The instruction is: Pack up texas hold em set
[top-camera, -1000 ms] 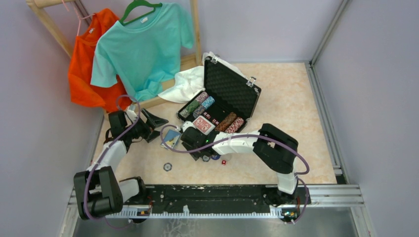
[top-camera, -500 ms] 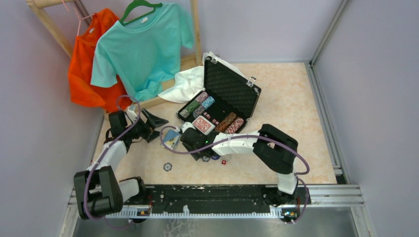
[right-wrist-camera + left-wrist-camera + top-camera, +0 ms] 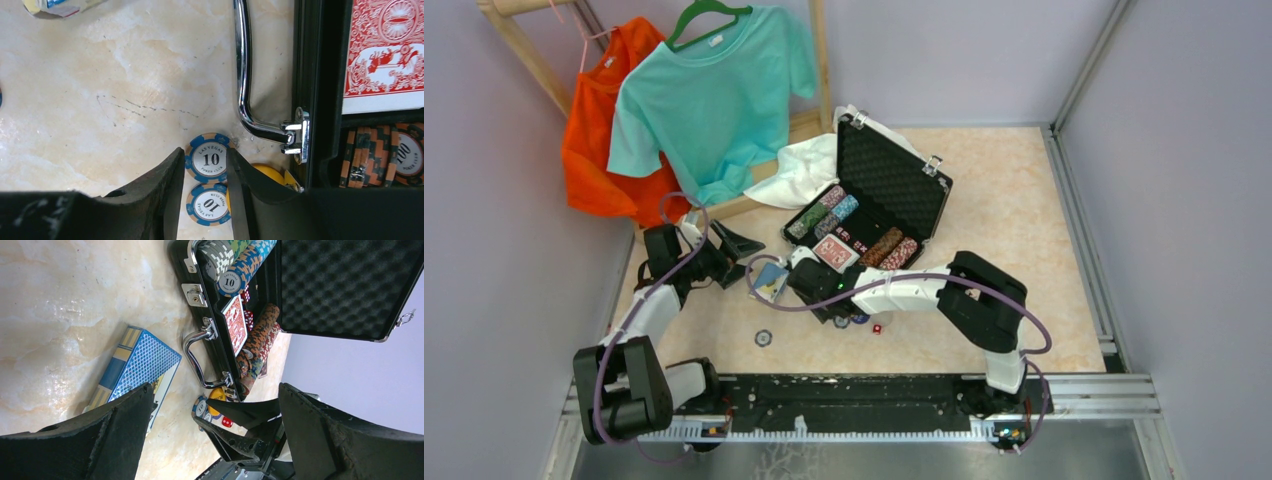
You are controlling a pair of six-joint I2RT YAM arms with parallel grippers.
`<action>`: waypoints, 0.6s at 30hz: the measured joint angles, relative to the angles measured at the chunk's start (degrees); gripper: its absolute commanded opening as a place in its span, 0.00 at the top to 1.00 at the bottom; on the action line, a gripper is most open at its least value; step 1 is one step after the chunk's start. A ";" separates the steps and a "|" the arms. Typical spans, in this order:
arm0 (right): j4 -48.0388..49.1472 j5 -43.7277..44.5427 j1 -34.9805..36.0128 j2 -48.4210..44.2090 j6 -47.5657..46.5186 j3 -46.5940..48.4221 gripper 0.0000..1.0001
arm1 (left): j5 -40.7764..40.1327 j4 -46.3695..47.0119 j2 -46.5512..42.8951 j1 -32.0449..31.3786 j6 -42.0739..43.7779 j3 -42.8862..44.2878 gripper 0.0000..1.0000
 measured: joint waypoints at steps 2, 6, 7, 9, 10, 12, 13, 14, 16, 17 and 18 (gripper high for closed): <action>-0.39 0.20 0.00 -0.02 -0.09 0.68 0.63 | 0.00 0.00 0.00 0.00 0.00 0.00 0.01; -1.40 0.57 0.00 -0.57 -0.46 1.27 0.50 | 0.04 0.02 0.00 0.00 0.00 0.00 0.01; -1.53 0.74 0.00 -0.74 -0.55 1.27 0.46 | 0.04 0.02 0.00 0.00 0.00 0.00 0.01; -1.81 1.07 0.00 -0.83 -0.52 1.27 0.39 | 0.11 0.02 0.00 -0.02 0.00 0.00 0.01; -1.90 1.16 -0.02 -0.83 -0.57 1.27 0.35 | 0.11 0.02 0.00 0.00 0.00 0.00 0.01; -1.90 1.18 -0.31 -0.83 -0.46 1.22 0.32 | 0.15 0.02 0.00 0.00 0.00 0.00 0.01; -1.84 1.09 -0.44 -0.85 -0.42 1.18 0.32 | 0.17 0.02 0.00 0.00 0.00 0.00 0.01; -1.64 0.98 -0.55 -0.85 -0.44 0.98 0.33 | 0.20 0.02 0.00 0.00 0.00 0.00 0.01; -1.14 0.55 -0.83 -0.85 -0.31 0.07 0.34 | 0.28 0.04 0.02 0.00 0.00 0.00 0.01; -1.01 0.35 -0.96 -0.85 -0.24 -0.39 0.34 | 0.33 0.04 0.02 0.00 0.00 0.00 0.01; -0.96 0.02 -1.14 -0.85 -0.09 -0.96 0.34 | 0.37 0.04 0.04 0.00 0.00 0.00 0.01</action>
